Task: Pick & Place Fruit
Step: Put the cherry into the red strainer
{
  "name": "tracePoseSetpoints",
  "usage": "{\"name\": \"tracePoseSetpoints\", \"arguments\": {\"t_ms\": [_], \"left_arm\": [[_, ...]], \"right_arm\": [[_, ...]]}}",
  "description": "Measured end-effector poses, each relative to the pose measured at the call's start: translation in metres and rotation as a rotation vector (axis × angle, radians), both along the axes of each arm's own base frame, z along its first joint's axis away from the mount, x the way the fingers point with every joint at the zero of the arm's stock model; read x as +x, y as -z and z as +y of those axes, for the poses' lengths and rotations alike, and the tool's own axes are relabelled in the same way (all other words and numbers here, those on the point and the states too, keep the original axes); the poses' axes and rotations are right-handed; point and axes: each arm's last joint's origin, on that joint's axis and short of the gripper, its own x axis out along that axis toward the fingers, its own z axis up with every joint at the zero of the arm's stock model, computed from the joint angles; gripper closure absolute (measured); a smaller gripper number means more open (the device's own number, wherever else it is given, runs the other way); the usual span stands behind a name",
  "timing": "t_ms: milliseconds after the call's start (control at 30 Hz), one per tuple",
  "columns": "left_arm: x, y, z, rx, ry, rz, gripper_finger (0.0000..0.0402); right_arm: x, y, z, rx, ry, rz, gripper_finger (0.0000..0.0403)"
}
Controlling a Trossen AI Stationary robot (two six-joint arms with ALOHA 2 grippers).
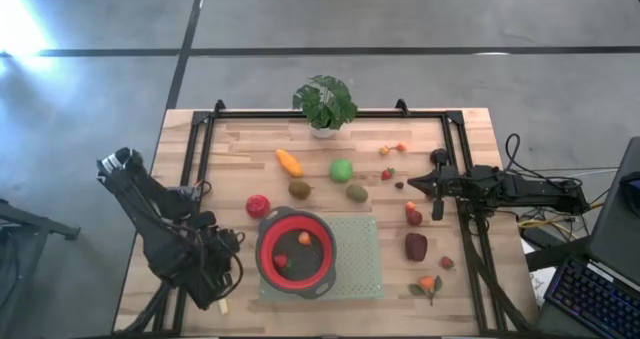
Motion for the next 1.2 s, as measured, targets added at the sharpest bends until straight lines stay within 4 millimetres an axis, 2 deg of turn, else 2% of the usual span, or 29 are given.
{"name": "tracePoseSetpoints", "arguments": {"t_ms": [267, 733, 1067, 1200], "left_arm": [[-0.015, 0.023, 0.015, -0.024, -0.07, 0.023, 0.018], [-0.03, 0.061, 0.031, -0.123, -0.086, -0.021, 0.018], [-0.031, 0.081, 0.032, -0.152, -0.011, -0.01, 0.018], [-0.031, 0.083, 0.031, -0.156, 0.0, -0.01, 0.018]], "right_arm": [[0.0, 0.0, 0.0, 0.0, 0.0, 0.0, 0.0394], [0.0, 0.0, 0.0, 0.0, 0.001, 0.0, 0.0394], [0.0, 0.0, 0.0, 0.0, 0.001, 0.0, 0.0394], [0.0, 0.0, 0.0, 0.0, 0.0, 0.0, 0.0394]]}}
